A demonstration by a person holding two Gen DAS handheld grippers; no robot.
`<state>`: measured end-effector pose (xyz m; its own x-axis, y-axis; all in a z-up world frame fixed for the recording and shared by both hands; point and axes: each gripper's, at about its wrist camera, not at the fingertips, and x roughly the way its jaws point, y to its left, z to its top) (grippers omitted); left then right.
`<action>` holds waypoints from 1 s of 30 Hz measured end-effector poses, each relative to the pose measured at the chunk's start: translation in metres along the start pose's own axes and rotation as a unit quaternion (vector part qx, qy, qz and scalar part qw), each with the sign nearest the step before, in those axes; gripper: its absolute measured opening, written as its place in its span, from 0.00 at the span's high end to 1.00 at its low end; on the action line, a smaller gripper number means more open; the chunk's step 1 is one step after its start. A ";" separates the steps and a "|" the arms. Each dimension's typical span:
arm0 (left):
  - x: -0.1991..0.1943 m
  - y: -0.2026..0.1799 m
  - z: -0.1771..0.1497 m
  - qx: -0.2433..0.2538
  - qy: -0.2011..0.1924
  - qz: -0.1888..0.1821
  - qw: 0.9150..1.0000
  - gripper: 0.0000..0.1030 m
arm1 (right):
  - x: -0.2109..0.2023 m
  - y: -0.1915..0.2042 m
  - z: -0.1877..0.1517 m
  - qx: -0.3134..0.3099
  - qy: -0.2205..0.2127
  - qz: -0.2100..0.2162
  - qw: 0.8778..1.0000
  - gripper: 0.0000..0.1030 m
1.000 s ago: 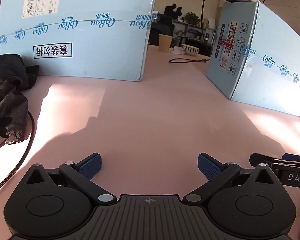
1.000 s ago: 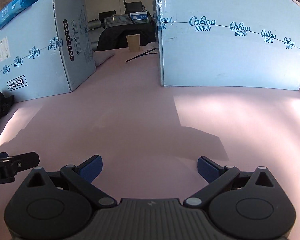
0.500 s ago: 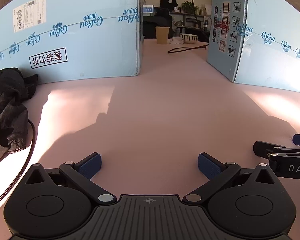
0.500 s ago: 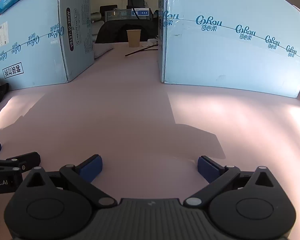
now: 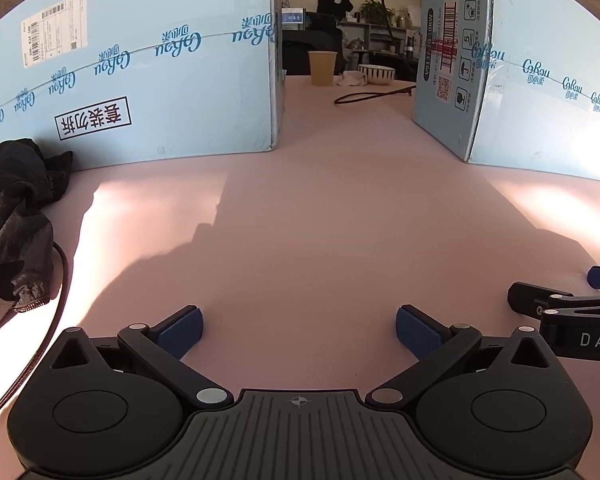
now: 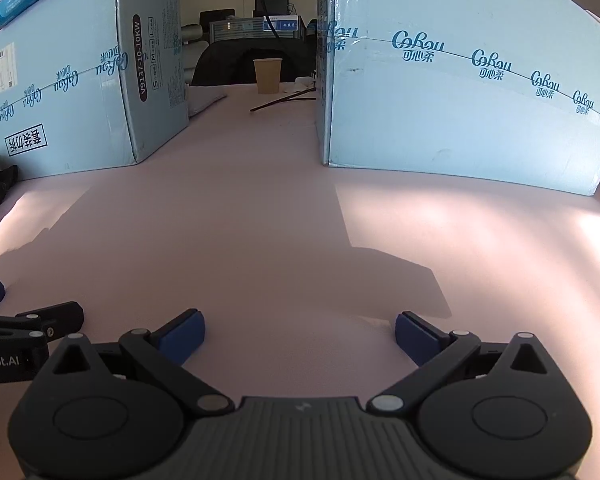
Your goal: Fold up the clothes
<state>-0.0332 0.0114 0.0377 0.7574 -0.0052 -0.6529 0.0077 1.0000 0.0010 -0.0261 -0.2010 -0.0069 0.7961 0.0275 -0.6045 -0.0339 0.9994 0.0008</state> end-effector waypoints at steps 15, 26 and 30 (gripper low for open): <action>0.000 0.001 -0.001 -0.002 0.000 0.000 1.000 0.00 | 0.000 0.000 0.000 0.000 0.000 0.002 1.000 0.00; 0.000 -0.002 -0.001 -0.003 0.000 -0.001 1.000 0.00 | -0.001 0.002 -0.001 0.002 -0.001 0.002 1.000 0.00; 0.000 -0.001 -0.001 -0.004 0.000 -0.001 1.000 0.00 | 0.000 0.005 0.000 0.002 -0.001 0.001 1.000 0.00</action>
<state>-0.0337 0.0100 0.0371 0.7577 -0.0080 -0.6525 0.0048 1.0000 -0.0068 -0.0261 -0.1958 -0.0073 0.7974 0.0295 -0.6028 -0.0333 0.9994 0.0049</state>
